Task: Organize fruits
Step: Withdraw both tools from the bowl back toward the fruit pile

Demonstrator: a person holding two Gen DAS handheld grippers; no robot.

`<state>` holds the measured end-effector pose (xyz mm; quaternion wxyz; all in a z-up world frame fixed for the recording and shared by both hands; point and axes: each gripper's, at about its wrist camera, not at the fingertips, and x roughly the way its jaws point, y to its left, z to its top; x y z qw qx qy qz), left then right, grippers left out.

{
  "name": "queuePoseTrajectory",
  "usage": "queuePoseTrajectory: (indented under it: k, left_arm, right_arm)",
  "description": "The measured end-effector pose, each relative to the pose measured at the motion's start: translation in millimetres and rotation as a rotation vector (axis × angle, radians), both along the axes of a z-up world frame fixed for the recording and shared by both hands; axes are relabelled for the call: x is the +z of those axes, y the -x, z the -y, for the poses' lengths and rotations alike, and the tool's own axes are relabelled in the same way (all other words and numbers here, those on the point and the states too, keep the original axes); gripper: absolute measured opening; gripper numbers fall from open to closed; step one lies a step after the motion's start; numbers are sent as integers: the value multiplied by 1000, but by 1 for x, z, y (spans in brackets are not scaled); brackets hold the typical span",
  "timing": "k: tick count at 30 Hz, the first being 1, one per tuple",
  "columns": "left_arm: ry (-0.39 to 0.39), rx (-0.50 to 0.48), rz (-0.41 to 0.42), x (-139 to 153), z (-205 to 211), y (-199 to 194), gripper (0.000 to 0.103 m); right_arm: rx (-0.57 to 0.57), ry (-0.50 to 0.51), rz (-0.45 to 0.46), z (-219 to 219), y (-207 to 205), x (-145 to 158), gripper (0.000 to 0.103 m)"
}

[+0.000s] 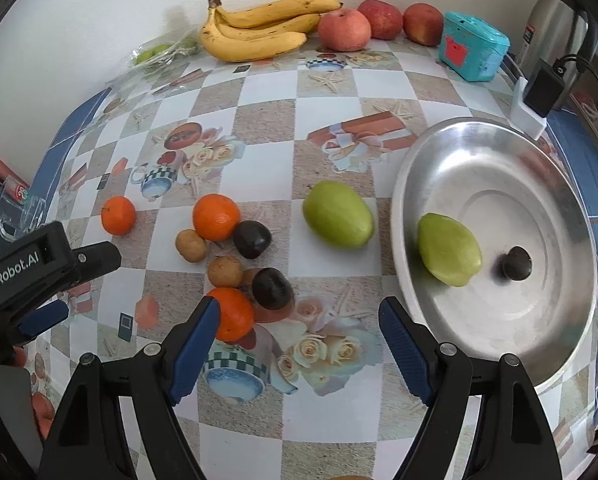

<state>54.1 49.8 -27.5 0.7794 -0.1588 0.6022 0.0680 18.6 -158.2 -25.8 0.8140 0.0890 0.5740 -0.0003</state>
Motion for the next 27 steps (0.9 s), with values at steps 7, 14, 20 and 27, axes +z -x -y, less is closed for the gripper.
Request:
queuePoseTrajectory:
  k: [7,14,20,27]
  left_arm:
    - [-1,-65,29,2,15,0,103]
    - [-34,-124,15,-1,36,2,103]
    - [-47,-197,16,-2,56,5,103]
    - [-45,-197,16,-5,61,7,102]
  right_arm:
    - [-33,20,-2,15,4,6,82]
    - [-107,36,-14,40,6,5,82]
    - [-149,23,-40,53,7,0,82]
    - [-157,16,-50,55,7,-2,82]
